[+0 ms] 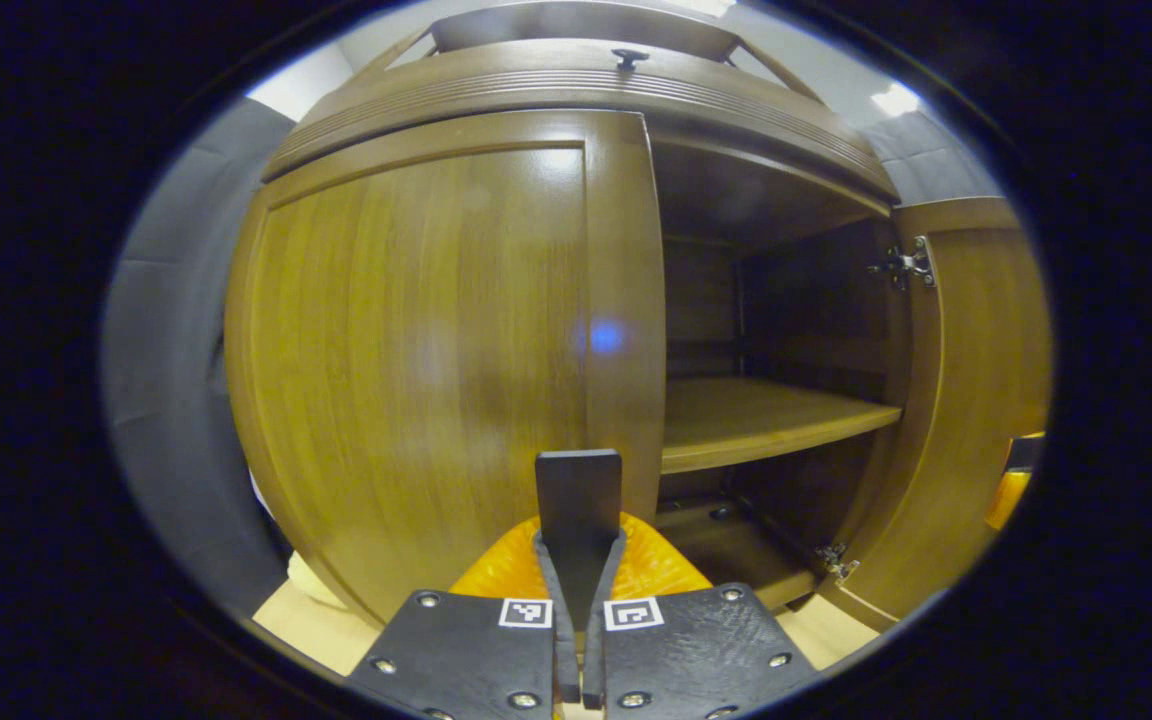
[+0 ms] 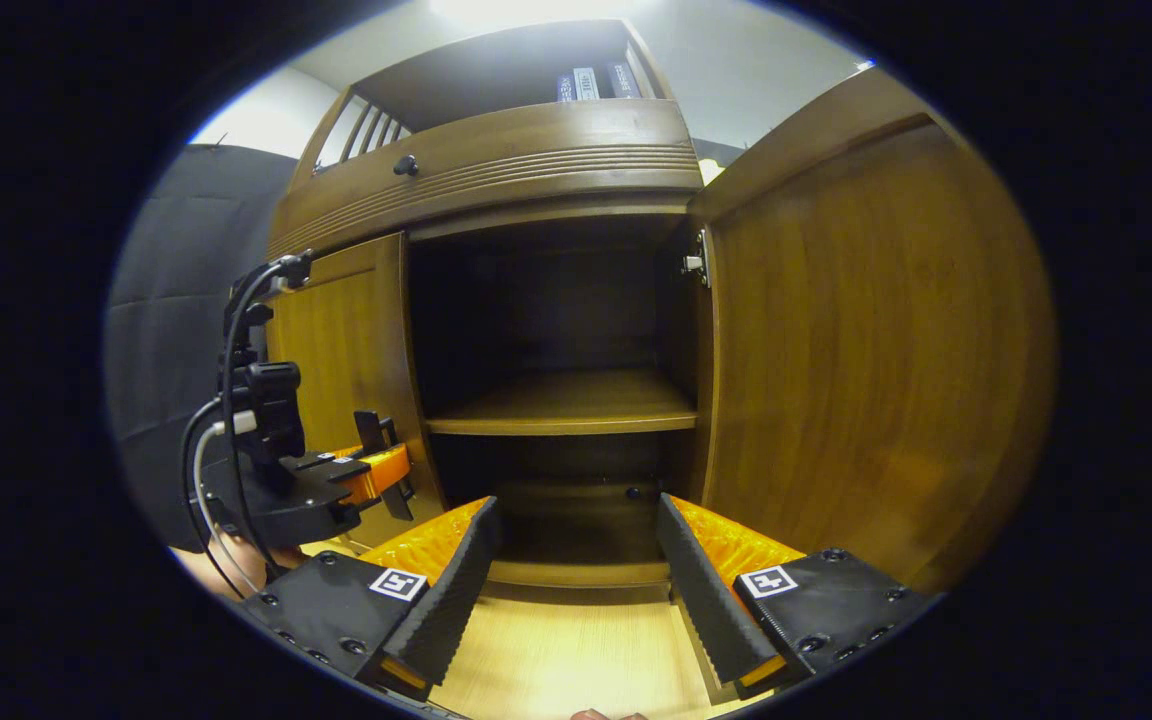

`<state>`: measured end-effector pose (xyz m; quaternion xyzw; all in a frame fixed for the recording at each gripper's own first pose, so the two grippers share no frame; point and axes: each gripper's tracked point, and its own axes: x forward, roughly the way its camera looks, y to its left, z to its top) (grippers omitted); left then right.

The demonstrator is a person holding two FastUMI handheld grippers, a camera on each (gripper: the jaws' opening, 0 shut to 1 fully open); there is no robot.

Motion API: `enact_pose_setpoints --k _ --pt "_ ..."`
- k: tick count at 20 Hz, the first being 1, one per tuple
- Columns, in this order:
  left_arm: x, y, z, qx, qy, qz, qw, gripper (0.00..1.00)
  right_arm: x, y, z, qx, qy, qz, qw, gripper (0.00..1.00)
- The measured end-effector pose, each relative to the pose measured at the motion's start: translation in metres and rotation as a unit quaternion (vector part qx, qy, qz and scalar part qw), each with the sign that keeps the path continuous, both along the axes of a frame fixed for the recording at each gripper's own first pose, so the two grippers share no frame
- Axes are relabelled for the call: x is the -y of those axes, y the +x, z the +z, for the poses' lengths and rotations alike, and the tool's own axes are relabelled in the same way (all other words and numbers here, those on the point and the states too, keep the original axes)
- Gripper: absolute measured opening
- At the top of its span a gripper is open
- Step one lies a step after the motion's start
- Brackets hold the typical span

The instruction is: Open the right door of the double-door shoe cabinet with the right hand, and open the left door with the left hand.

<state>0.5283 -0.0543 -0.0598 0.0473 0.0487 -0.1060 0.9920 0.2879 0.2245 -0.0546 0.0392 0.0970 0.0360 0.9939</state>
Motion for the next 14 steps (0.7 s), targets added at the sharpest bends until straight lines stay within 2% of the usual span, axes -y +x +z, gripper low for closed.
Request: enact_pose_setpoints --k 14 --pt "-0.047 -0.085 0.002 0.013 -0.018 0.002 1.000 0.06 -0.021 -0.046 -0.002 -0.010 -0.006 0.011 1.000 0.93"
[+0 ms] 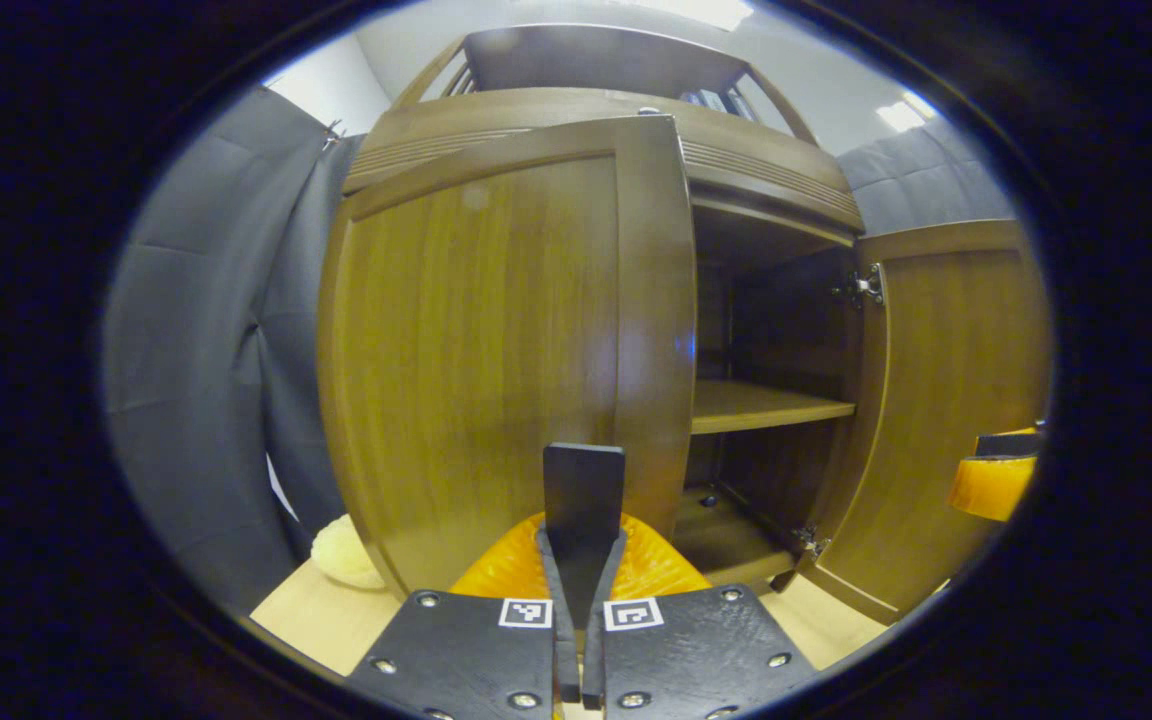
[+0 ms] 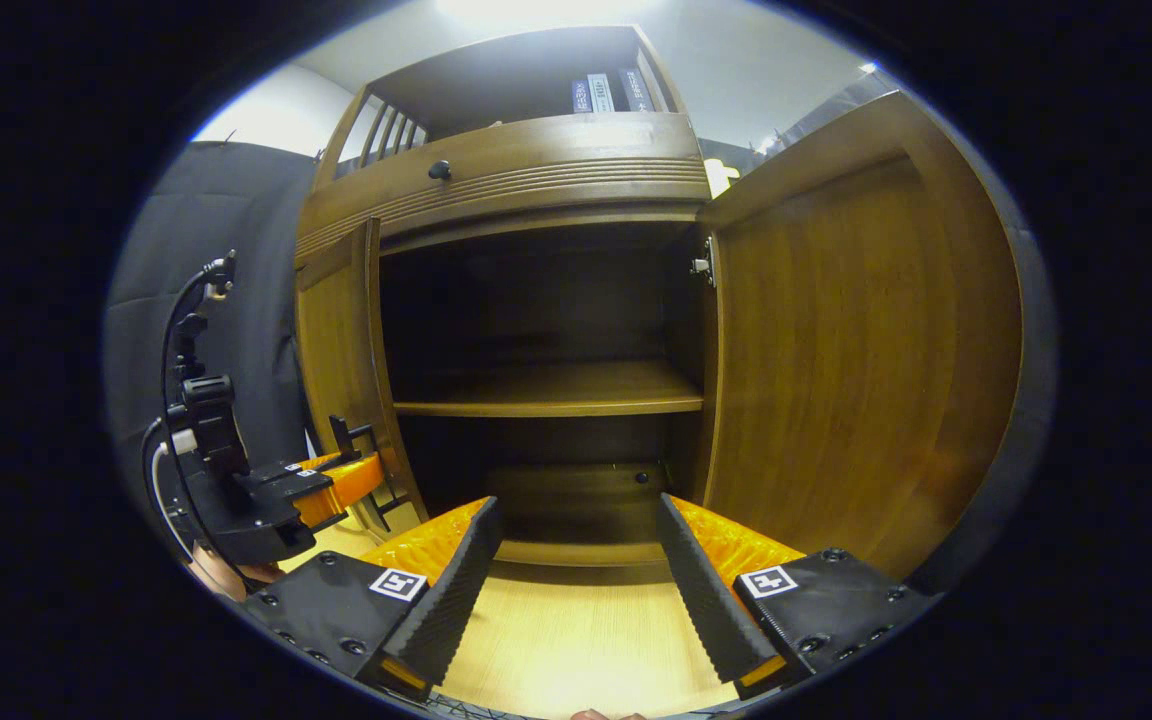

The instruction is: Open the right door of the double-door shoe cabinet with the right hand, and open the left door with the left hand.

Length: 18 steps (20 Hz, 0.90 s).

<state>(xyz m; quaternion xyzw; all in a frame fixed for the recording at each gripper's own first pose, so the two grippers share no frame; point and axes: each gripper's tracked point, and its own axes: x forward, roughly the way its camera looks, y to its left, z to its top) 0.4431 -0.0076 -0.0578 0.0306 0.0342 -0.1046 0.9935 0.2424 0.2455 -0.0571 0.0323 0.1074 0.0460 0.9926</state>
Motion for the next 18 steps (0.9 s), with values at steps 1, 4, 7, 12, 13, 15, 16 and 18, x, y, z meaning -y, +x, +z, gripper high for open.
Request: enact_pose_setpoints --k 1,4,7,12,13,15,16,18 --pt "-0.004 -0.006 -0.001 0.001 -0.002 -0.001 1.000 0.06 -0.003 -0.006 -0.001 -0.003 0.000 0.002 1.000 0.93" --pt "-0.018 -0.021 0.000 0.007 -0.001 0.003 1.000 0.06 -0.017 -0.026 -0.008 -0.014 -0.001 0.016 1.000 0.93" --pt "-0.021 -0.026 0.006 0.013 -0.006 0.006 1.000 0.06 -0.028 -0.044 -0.006 -0.005 -0.014 0.031 0.999 0.93" --pt "-0.024 -0.027 0.006 0.019 -0.006 0.010 1.000 0.05 -0.037 -0.054 0.004 0.014 -0.005 0.038 0.999 0.93" --pt "-0.024 -0.028 0.005 0.019 -0.008 0.013 1.000 0.05 -0.037 -0.055 0.007 0.017 0.000 0.038 0.999 0.93" --pt "-0.026 -0.027 0.005 0.017 -0.010 0.024 1.000 0.05 -0.040 -0.058 0.012 0.023 0.006 0.037 0.999 0.93" --pt "-0.028 -0.027 0.005 0.018 -0.011 0.031 0.999 0.04 -0.041 -0.060 0.013 0.025 0.007 0.037 0.999 0.93" --pt "-0.030 -0.026 0.005 0.022 -0.014 0.044 0.999 0.04 -0.040 -0.061 0.012 0.026 0.005 0.040 0.999 0.93"
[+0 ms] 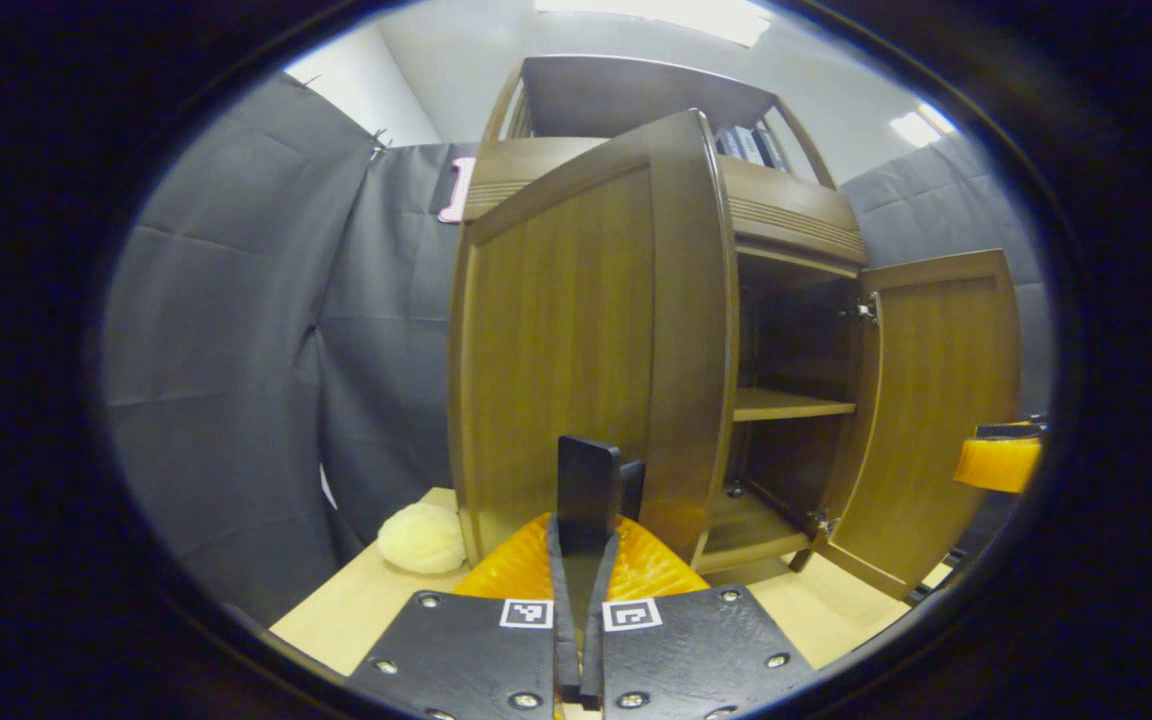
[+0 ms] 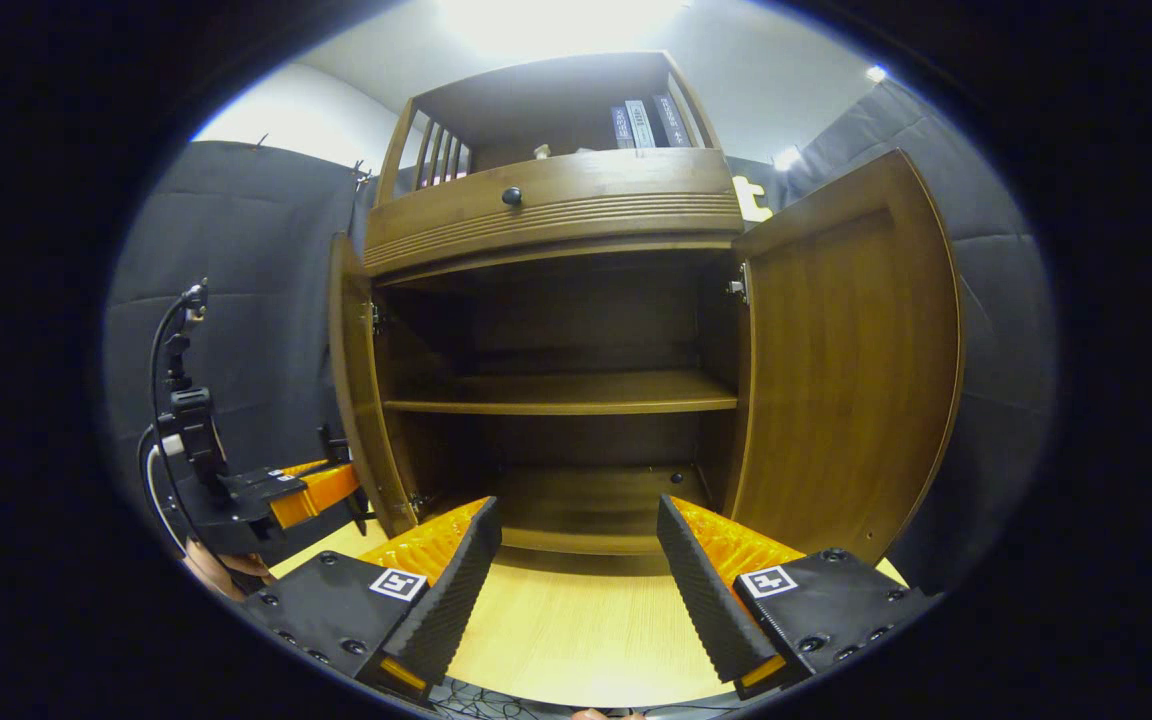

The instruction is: Open the right door of the double-door shoe cabinet with the right hand, and open the left door with the left hand.

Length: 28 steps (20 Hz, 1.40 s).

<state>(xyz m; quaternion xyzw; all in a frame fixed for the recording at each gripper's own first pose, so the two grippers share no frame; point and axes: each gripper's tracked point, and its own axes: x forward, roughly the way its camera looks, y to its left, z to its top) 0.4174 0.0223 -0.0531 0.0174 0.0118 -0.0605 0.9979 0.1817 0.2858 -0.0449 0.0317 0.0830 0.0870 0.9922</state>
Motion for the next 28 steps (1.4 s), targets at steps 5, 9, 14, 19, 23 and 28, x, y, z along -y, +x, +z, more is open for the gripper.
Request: enact_pose_setpoints --k 5,9,14,19,23,28 --pt "-0.002 0.002 0.003 0.024 -0.012 0.008 1.000 0.05 -0.002 -0.005 -0.002 -0.005 -0.007 0.012 1.000 0.93" --pt "0.005 0.003 0.012 0.040 -0.038 -0.027 0.998 0.00 -0.008 -0.013 -0.005 -0.006 -0.015 0.019 1.000 0.93" --pt "0.001 0.000 0.011 0.040 -0.033 -0.056 0.997 0.02 -0.012 -0.011 0.000 -0.018 -0.026 0.014 0.999 0.93" --pt "0.002 -0.002 0.008 0.037 -0.013 -0.089 0.995 0.03 -0.009 -0.012 0.012 -0.022 -0.032 -0.001 0.999 0.93" --pt "-0.007 -0.002 0.007 0.038 0.003 -0.081 0.996 0.03 0.011 -0.011 0.020 -0.025 -0.038 -0.025 0.999 0.95" --pt "-0.016 -0.004 0.017 0.052 -0.011 -0.027 0.998 0.02 0.041 -0.007 0.018 -0.039 -0.032 -0.048 0.998 0.99"
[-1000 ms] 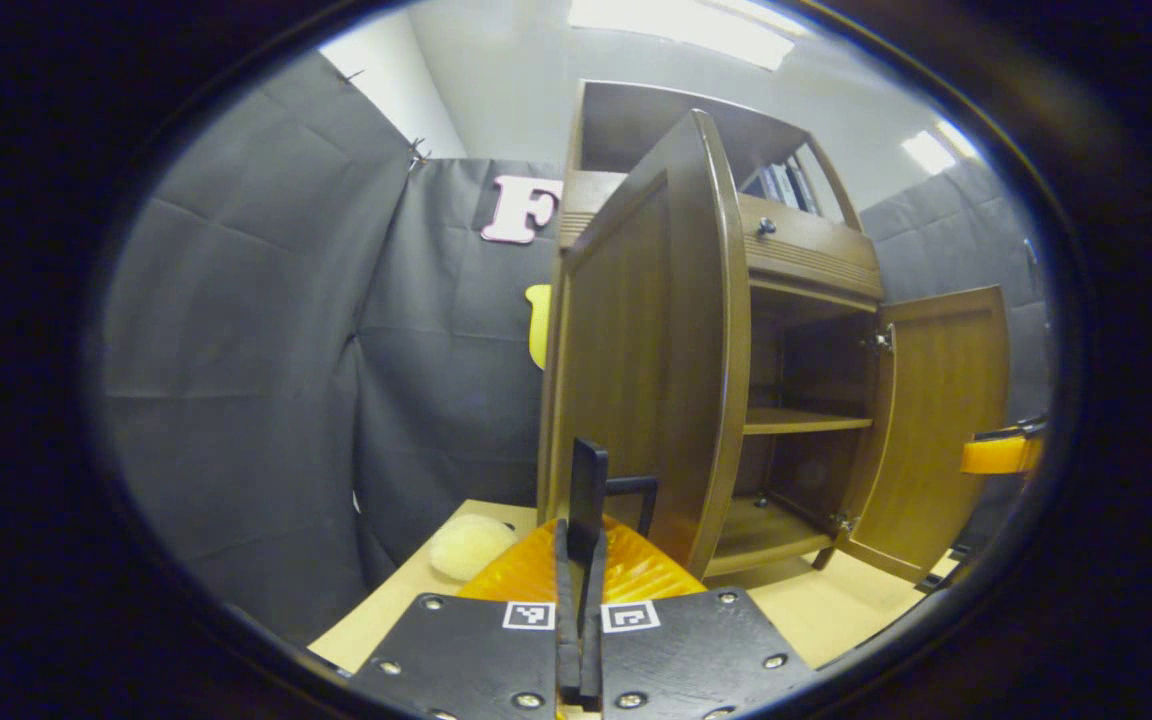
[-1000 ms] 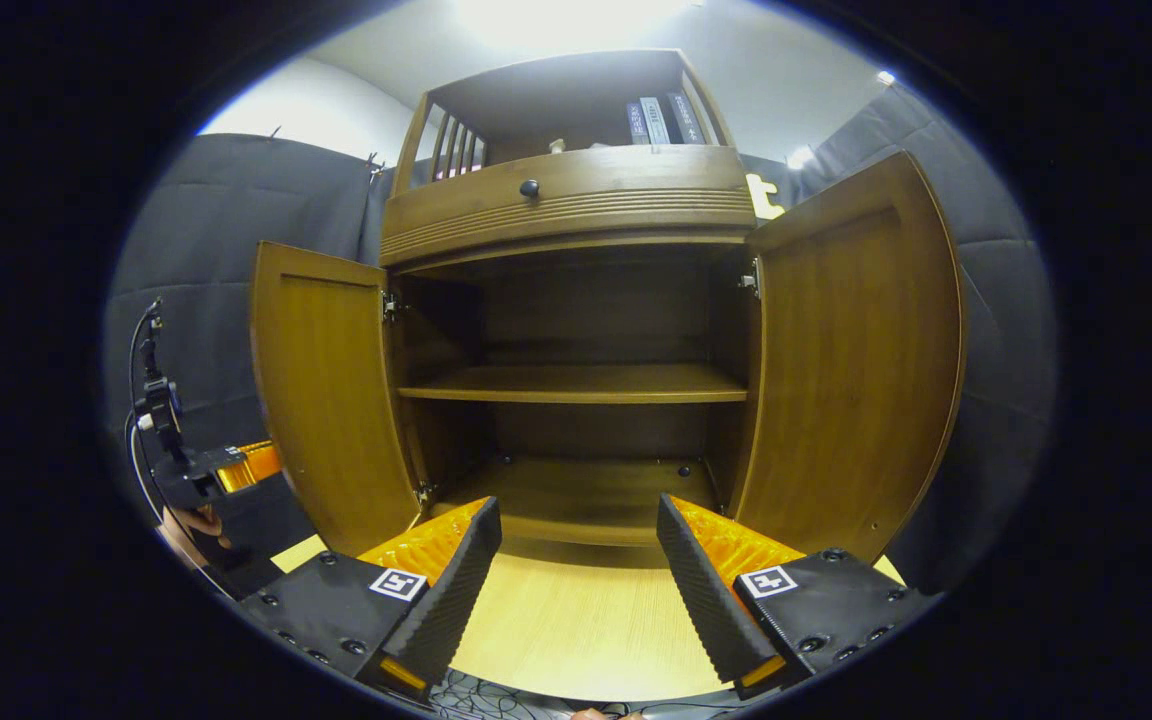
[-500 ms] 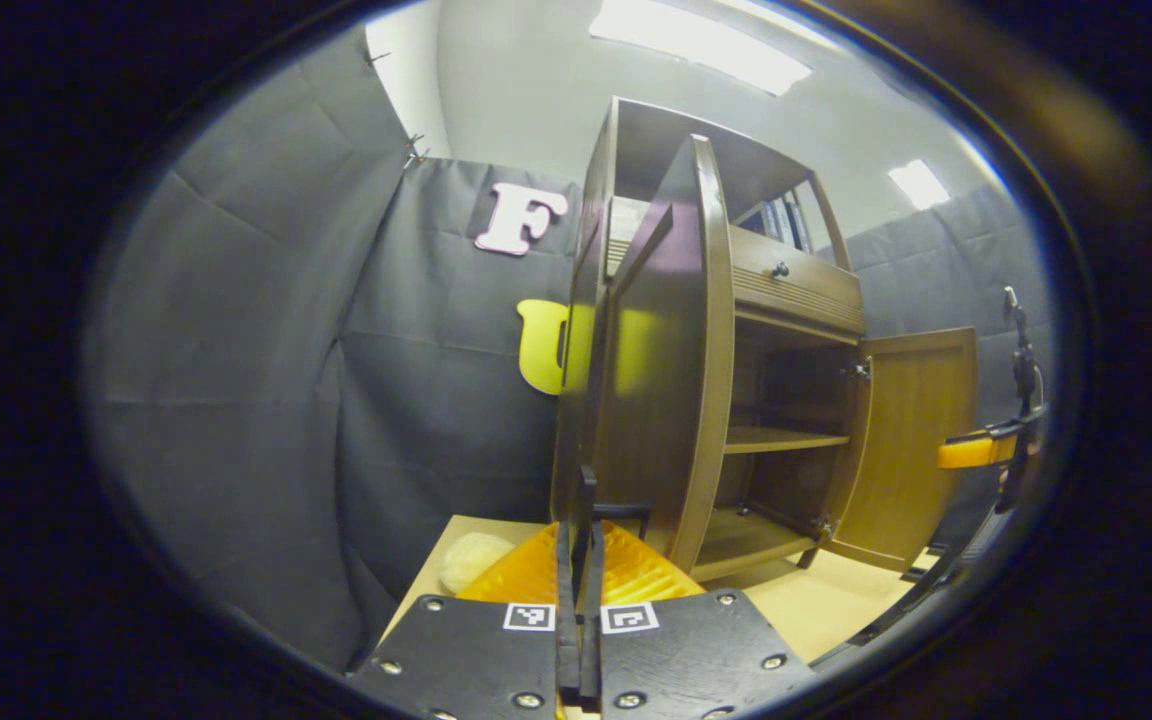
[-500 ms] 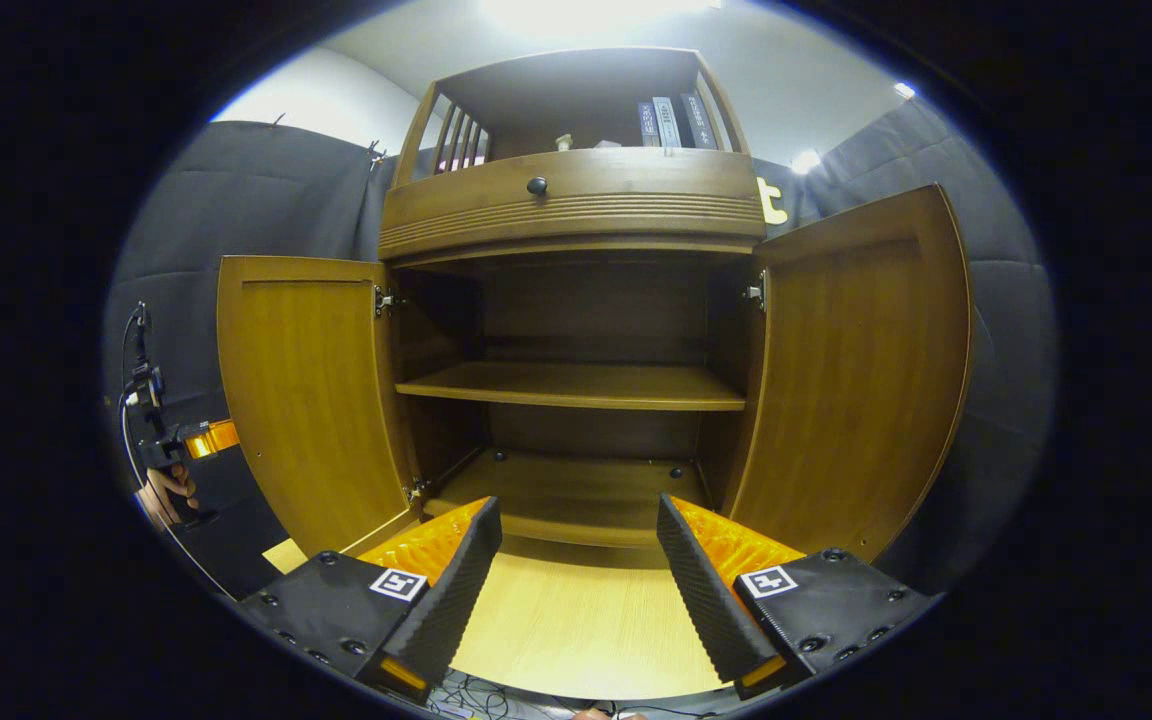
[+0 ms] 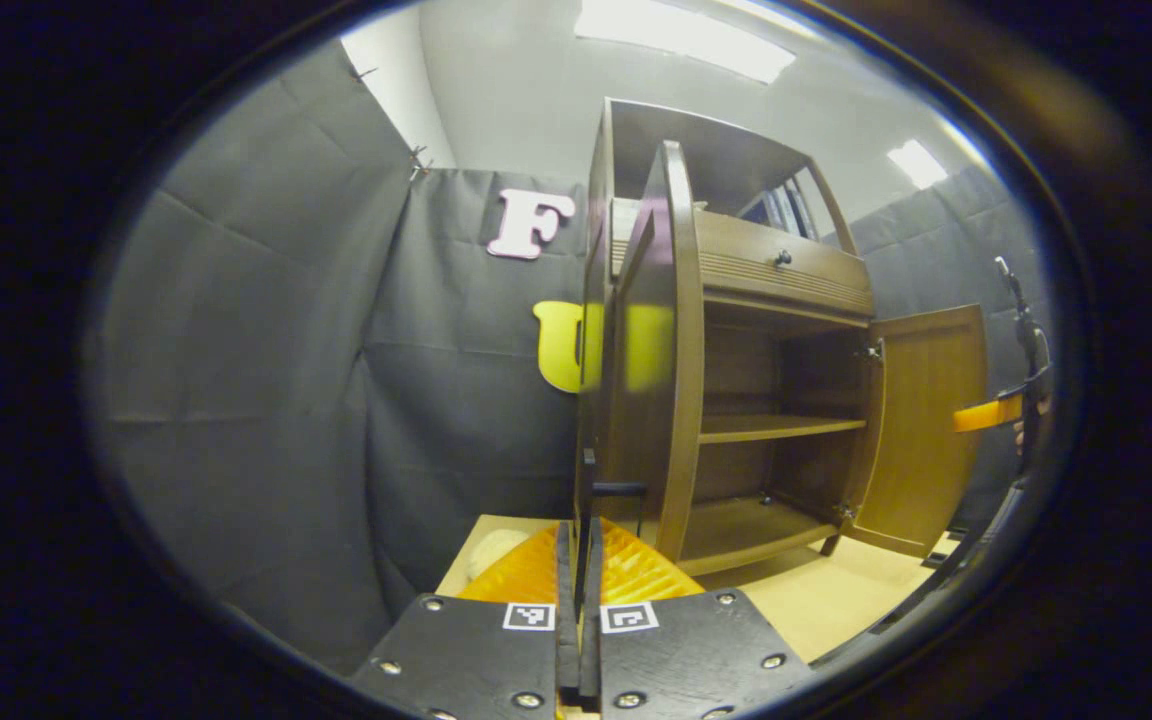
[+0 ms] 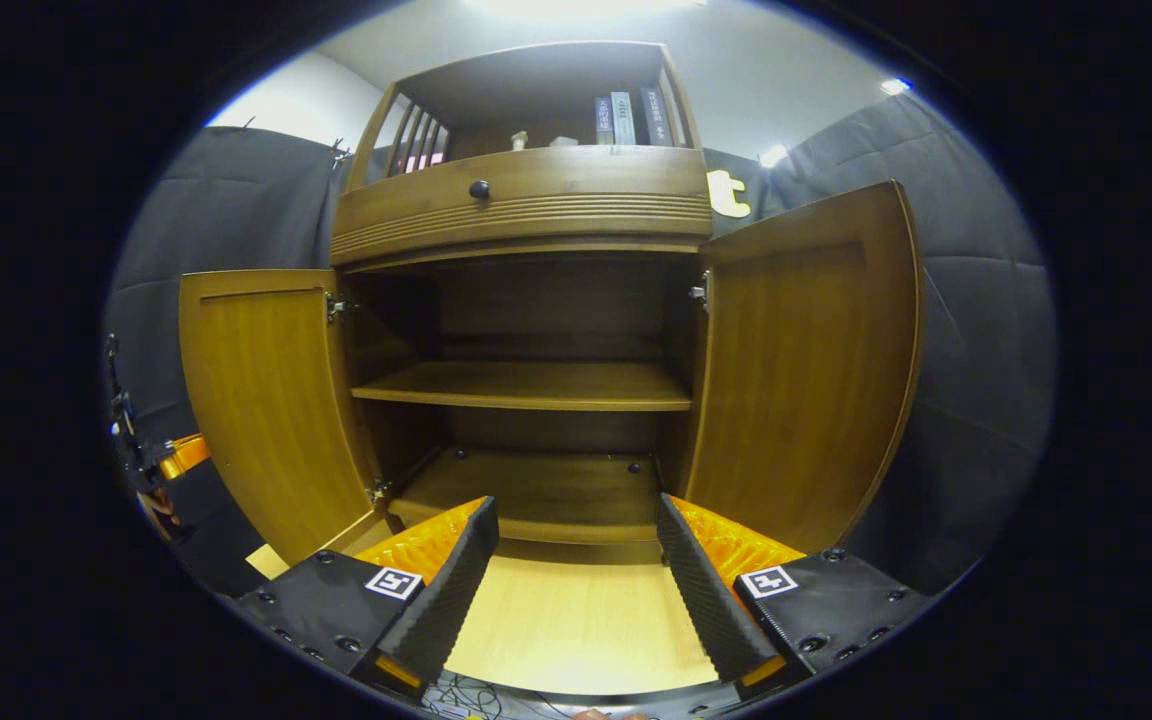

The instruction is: Open the right door of the double-door shoe cabinet with the right hand, and open the left door with the left hand.

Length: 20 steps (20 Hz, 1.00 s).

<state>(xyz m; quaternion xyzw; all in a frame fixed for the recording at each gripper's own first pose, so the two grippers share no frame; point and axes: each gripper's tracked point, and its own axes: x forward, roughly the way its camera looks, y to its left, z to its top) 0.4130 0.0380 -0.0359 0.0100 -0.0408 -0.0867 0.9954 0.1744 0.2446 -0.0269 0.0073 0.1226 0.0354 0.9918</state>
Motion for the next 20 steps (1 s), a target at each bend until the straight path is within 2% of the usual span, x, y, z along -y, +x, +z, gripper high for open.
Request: enact_pose_setpoints --k 1,4,6,8,13,16,20 --pt "-0.005 -0.003 0.002 0.002 0.006 0.010 1.000 0.02 0.004 0.003 -0.002 0.000 0.002 0.002 1.000 0.96" --pt "-0.009 -0.009 0.013 0.007 0.018 0.043 0.999 0.02 0.010 0.013 -0.020 -0.017 0.017 0.016 1.000 0.96" --pt "-0.009 -0.013 0.020 0.011 0.009 0.056 0.998 0.03 0.008 0.016 -0.025 -0.027 0.025 0.034 0.999 0.96" --pt "0.000 -0.016 0.031 0.022 0.002 0.071 0.997 0.30 0.006 0.015 -0.019 -0.017 0.028 0.057 0.998 0.93" --pt "0.019 -0.026 0.043 0.032 -0.028 0.121 0.992 0.97 0.005 0.004 -0.012 0.002 0.010 0.119 0.993 0.93" --pt "0.042 -0.027 0.041 0.026 -0.050 0.121 0.991 0.98 0.015 -0.007 -0.012 0.010 0.015 0.129 0.991 0.93" --pt "0.071 -0.022 0.038 0.015 -0.057 0.109 0.992 0.98 0.034 -0.003 -0.007 0.018 0.033 0.115 0.993 0.93"
